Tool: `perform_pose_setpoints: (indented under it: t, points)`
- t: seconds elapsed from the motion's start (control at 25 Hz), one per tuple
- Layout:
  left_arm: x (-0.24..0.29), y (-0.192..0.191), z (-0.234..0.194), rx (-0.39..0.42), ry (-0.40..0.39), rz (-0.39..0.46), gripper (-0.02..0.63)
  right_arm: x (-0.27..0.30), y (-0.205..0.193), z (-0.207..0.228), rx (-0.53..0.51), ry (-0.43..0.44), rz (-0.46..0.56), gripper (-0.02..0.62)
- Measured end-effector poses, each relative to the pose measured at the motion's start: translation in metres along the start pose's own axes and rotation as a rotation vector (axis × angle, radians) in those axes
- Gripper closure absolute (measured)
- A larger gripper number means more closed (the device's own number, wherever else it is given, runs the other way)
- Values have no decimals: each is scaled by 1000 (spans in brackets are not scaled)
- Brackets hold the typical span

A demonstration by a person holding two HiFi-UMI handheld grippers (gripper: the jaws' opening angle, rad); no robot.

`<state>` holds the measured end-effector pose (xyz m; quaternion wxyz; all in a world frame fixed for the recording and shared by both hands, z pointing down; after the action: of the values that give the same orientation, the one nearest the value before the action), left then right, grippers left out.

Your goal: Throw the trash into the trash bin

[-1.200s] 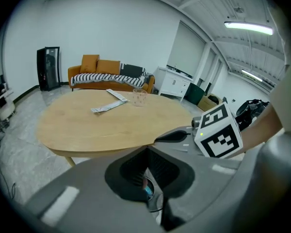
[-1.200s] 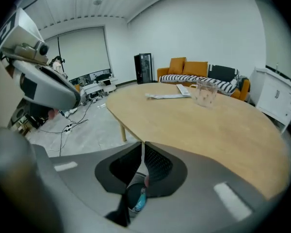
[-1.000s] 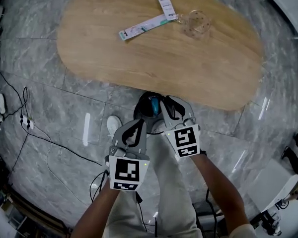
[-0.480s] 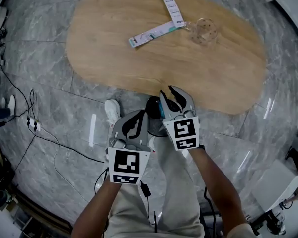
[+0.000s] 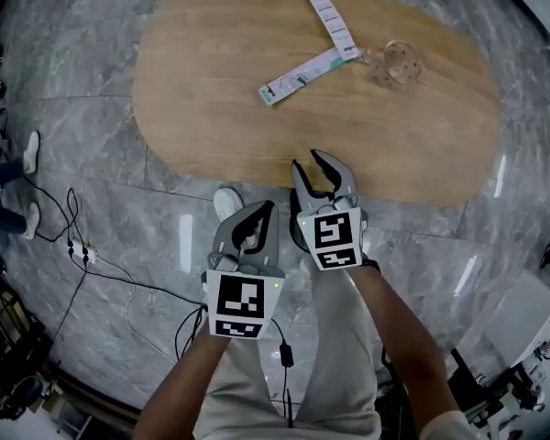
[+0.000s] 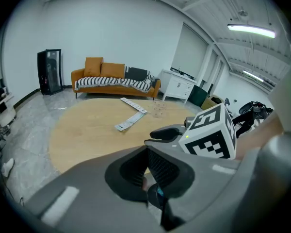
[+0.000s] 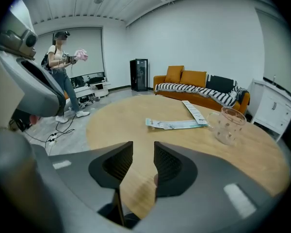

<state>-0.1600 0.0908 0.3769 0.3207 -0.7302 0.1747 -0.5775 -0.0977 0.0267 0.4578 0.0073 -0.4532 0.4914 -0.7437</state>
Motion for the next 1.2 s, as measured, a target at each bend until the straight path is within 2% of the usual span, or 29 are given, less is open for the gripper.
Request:
perform_pose_setpoints:
  t: [0.2, 0.44, 0.92, 1.08, 1.16, 1.2]
  points:
    - [7, 8, -32, 7, -34, -13, 606, 31, 11, -1, -66, -34, -50, 426]
    - [17, 6, -67, 6, -69, -41, 606, 59, 19, 2, -91, -71, -95, 399]
    - [20, 7, -95, -16, -121, -56, 606, 104, 42, 15, -204, -137, -140, 371]
    - [20, 5, -107, -31, -115, -56, 606, 120, 43, 20, -255, -164, -170, 379]
    - [20, 5, -113, -34, -112, -55, 606, 124, 42, 23, -270, -181, -182, 410]
    - [20, 5, -115, -35, -111, -55, 606, 125, 42, 25, -276, -192, -185, 456]
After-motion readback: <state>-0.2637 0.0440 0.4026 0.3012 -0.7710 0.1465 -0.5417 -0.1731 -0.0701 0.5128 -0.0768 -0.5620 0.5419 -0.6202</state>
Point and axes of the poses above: the fingertips, and each gripper's own axes: x forward along the fingers, z to its right, y out of its top, the point moved 2 cm from there along -x, backward along the fingers, and after that the axes turned 7 degrees about y, right-handed, at the moved point
